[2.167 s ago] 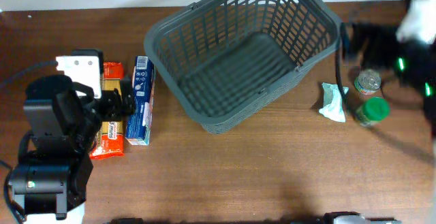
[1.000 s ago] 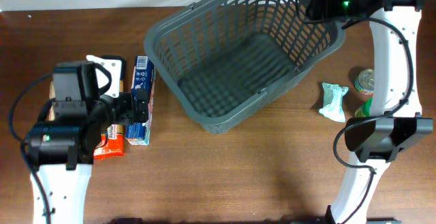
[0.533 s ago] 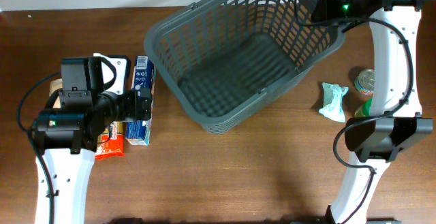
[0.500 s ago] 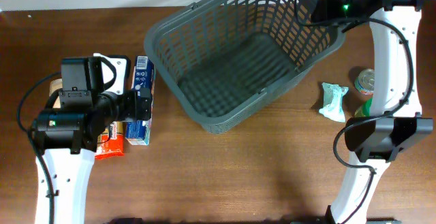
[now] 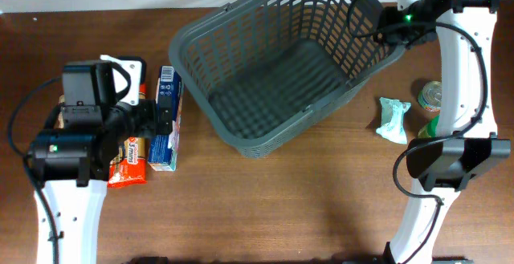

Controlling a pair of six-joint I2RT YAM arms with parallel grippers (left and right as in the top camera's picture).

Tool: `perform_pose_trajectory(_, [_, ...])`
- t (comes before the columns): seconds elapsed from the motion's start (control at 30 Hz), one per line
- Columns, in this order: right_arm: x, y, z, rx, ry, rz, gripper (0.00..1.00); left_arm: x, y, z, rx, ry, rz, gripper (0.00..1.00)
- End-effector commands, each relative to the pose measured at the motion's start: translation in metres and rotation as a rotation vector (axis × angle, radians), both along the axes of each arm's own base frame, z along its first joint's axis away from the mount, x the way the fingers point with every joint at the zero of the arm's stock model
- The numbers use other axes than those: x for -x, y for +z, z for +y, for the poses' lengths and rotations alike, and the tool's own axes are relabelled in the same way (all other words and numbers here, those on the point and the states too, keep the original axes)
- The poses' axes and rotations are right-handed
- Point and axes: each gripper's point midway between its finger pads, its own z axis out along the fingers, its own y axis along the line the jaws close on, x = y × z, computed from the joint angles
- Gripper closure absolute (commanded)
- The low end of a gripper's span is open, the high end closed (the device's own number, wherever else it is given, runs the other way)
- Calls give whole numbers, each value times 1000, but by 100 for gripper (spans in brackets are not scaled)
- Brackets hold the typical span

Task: Pack container

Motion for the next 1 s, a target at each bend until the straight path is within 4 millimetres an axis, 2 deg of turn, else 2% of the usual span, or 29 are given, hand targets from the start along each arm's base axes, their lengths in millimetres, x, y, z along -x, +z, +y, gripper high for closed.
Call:
perform_pose_trajectory(0.0, [6, -4, -1, 11, -10, 33, 63, 3, 25, 11, -26, 49, -67, 1])
perform_pose_trajectory(0.13, [17, -7, -3, 22, -24, 82, 65, 4, 35, 14, -27, 61, -96, 1])
perform_pose_trajectory(0.4, [33, -12, -6, 16, -101, 162, 67, 5, 35, 18, -28, 74, -92, 1])
perform_pose_trajectory(0.63, [39, 8, -2, -39, -223, 134, 67, 6, 34, 18, -28, 74, -86, 1])
perform_pose_trajectory(0.77, [43, 22, 3, -71, -229, 105, 67, 7, 33, 18, -27, 74, -83, 1])
perform_pose_trajectory(0.87, [45, 27, 3, -72, -228, 93, 67, 7, 33, 18, -27, 74, -83, 1])
perform_pose_trajectory(0.97, [45, 27, 4, -81, -225, 95, 72, 7, 33, 18, -27, 74, -83, 1])
